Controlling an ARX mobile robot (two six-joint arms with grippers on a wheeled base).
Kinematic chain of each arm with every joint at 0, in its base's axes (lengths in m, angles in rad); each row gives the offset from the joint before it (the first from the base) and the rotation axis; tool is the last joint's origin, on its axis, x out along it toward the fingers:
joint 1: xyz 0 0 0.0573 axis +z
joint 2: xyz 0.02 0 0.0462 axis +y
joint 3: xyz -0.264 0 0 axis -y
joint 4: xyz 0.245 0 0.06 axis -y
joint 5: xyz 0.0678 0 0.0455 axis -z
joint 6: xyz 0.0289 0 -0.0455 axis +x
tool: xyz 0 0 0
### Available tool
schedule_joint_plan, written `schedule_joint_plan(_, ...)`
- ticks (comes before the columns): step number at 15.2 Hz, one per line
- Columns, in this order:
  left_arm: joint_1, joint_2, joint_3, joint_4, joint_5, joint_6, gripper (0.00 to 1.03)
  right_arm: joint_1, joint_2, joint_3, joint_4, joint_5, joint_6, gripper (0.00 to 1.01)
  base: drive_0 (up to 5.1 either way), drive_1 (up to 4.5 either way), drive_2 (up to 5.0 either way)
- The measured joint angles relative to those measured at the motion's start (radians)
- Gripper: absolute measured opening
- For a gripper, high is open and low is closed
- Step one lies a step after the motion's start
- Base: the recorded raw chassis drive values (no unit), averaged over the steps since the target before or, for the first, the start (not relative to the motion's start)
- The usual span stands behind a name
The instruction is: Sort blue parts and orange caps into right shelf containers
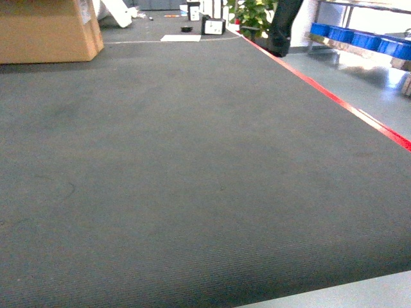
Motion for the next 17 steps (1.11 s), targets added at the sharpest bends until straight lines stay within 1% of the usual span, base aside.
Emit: schedule_joint_plan(17,0.0,0.0,0.0,0.0,0.0,0.0,0.44,0.0,0.0,0.0,0.0,0.0,0.0,0.44,-1.6,-1.63,-1.6)
